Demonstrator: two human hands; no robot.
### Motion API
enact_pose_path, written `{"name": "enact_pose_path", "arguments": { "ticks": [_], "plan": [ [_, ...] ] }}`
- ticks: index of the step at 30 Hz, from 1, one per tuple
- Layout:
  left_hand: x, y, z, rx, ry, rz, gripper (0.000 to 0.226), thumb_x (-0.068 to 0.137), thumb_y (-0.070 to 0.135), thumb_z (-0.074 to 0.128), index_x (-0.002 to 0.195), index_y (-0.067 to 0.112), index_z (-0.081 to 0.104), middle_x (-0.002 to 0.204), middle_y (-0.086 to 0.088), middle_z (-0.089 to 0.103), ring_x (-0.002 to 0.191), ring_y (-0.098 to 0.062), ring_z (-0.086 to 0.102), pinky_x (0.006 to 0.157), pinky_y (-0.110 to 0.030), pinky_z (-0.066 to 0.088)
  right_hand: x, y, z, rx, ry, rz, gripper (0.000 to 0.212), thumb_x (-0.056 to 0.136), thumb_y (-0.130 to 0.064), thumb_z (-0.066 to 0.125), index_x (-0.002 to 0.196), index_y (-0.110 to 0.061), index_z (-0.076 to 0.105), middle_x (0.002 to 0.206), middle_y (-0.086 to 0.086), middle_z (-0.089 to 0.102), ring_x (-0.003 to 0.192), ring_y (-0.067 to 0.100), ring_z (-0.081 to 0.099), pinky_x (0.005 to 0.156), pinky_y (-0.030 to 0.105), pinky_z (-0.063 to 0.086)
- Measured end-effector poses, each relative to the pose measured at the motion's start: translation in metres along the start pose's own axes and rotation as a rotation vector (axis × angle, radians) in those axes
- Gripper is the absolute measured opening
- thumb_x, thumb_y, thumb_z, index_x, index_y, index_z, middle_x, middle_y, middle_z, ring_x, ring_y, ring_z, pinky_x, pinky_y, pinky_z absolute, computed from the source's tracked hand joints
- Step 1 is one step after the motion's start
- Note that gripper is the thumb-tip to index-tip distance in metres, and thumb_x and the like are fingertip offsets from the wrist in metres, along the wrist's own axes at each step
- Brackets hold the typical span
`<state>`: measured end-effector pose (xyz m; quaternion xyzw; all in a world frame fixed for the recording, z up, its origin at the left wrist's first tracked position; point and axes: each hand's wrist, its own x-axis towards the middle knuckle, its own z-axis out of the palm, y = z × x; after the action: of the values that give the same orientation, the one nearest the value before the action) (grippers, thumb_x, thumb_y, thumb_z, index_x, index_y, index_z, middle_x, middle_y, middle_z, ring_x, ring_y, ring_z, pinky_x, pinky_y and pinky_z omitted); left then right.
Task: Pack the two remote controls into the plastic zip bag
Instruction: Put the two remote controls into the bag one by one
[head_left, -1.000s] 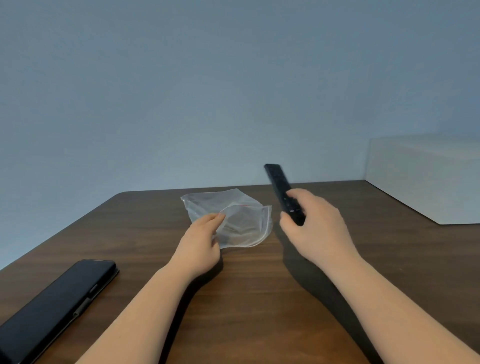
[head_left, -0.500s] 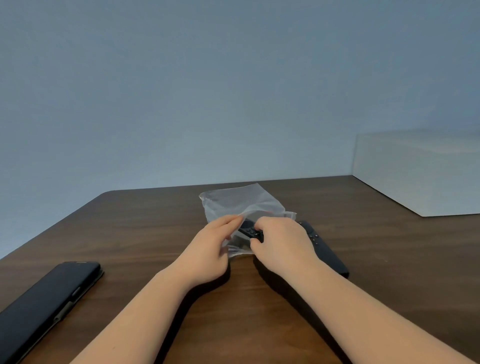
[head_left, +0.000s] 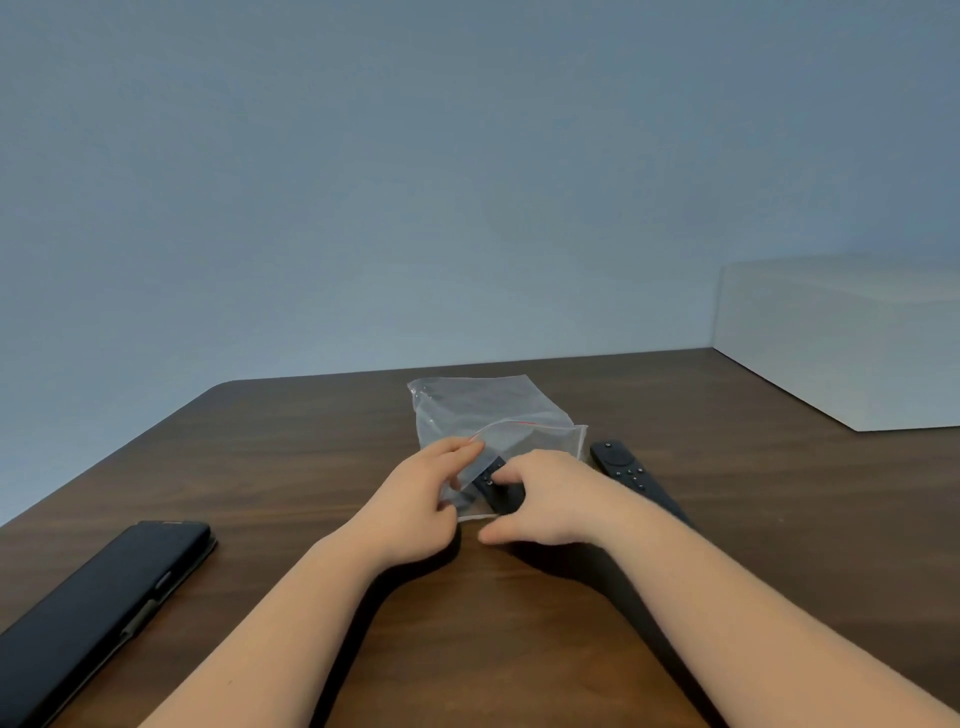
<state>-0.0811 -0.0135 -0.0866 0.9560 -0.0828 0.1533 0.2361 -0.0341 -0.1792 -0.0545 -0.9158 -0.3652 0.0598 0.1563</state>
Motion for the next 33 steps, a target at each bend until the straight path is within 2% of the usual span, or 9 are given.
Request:
{"name": "enact_pose_path", "arguments": {
  "ticks": [3,6,10,16,20,23,25,29,33],
  "plan": [
    [0.002,-0.003,0.0,0.001,0.005,-0.014,0.071,0.072,-0.008,0.043,0.137,0.019,0.037,0.138,0.005,0.043,0.088,-0.001,0.047,0.073,0.0,0.032,-0.009,0.011,-0.016,0.049,-0.186,-0.057,0.083,0.075,-0.042,0.074,0.144,-0.025,0.031,0.152,-0.007,0.034,0.138,0.016,0.033,0.111,0.033,0.03],
    [0.002,-0.003,0.001,-0.001,0.001,-0.013,0.071,0.071,-0.008,0.043,0.137,0.019,0.037,0.138,0.005,0.043,0.086,-0.001,0.047,0.072,0.004,0.031,-0.013,0.022,-0.021,0.075,-0.244,-0.086,0.08,0.076,-0.037,0.075,0.144,-0.031,0.032,0.152,-0.013,0.033,0.137,0.012,0.034,0.108,0.029,0.029],
    [0.002,-0.004,0.001,0.007,0.001,-0.006,0.072,0.071,-0.008,0.042,0.137,0.02,0.037,0.139,0.005,0.043,0.088,-0.001,0.045,0.073,0.003,0.03,-0.01,0.026,-0.015,0.155,-0.119,-0.079,0.065,0.08,-0.029,0.073,0.138,-0.03,0.044,0.145,-0.008,0.045,0.131,0.014,0.043,0.108,0.03,0.035],
    [0.002,-0.003,-0.001,0.012,-0.002,-0.01,0.072,0.073,-0.007,0.043,0.139,0.021,0.035,0.14,0.005,0.042,0.087,0.0,0.048,0.073,0.002,0.032,0.0,0.02,0.002,0.149,0.074,-0.063,0.056,0.075,-0.039,0.075,0.126,-0.026,0.057,0.126,-0.001,0.062,0.112,0.015,0.056,0.09,0.024,0.044],
    [0.0,-0.001,-0.002,0.011,0.013,-0.012,0.072,0.074,-0.006,0.045,0.139,0.023,0.034,0.142,0.004,0.042,0.112,-0.017,0.049,0.094,-0.022,0.041,0.004,0.015,0.014,0.192,0.207,-0.091,0.04,0.073,-0.043,0.076,0.104,-0.02,0.063,0.094,0.0,0.066,0.088,0.017,0.06,0.078,0.032,0.052],
    [0.0,-0.001,-0.003,0.014,0.015,-0.013,0.072,0.073,-0.007,0.044,0.139,0.022,0.034,0.142,0.004,0.042,0.118,-0.021,0.047,0.098,-0.029,0.041,0.008,0.014,0.02,0.202,0.262,-0.135,0.027,0.076,-0.041,0.073,0.085,-0.02,0.058,0.079,-0.003,0.062,0.077,0.017,0.057,0.069,0.033,0.049],
    [0.001,-0.002,-0.002,0.015,0.007,-0.016,0.072,0.072,-0.007,0.043,0.139,0.021,0.034,0.141,0.004,0.042,0.116,-0.019,0.048,0.095,-0.025,0.041,0.011,0.014,0.025,0.211,0.296,-0.148,0.023,0.08,-0.036,0.07,0.08,-0.019,0.055,0.075,-0.005,0.058,0.074,0.015,0.053,0.068,0.033,0.047],
    [0.002,-0.003,-0.002,0.011,-0.025,-0.007,0.072,0.073,-0.006,0.044,0.139,0.021,0.034,0.138,0.005,0.043,0.087,0.006,0.05,0.073,-0.001,0.036,0.015,0.015,0.032,0.208,0.356,-0.147,0.015,0.087,-0.029,0.063,0.08,-0.022,0.053,0.076,-0.007,0.056,0.078,0.018,0.055,0.071,0.036,0.047],
    [0.003,-0.004,-0.002,-0.002,-0.025,0.001,0.072,0.073,-0.007,0.044,0.139,0.019,0.034,0.135,0.004,0.044,0.08,0.017,0.046,0.069,0.003,0.034,0.023,0.013,0.036,0.13,0.376,-0.119,0.013,0.089,-0.032,0.059,0.083,-0.021,0.056,0.08,-0.006,0.058,0.079,0.017,0.054,0.069,0.034,0.045]
  ]
}}
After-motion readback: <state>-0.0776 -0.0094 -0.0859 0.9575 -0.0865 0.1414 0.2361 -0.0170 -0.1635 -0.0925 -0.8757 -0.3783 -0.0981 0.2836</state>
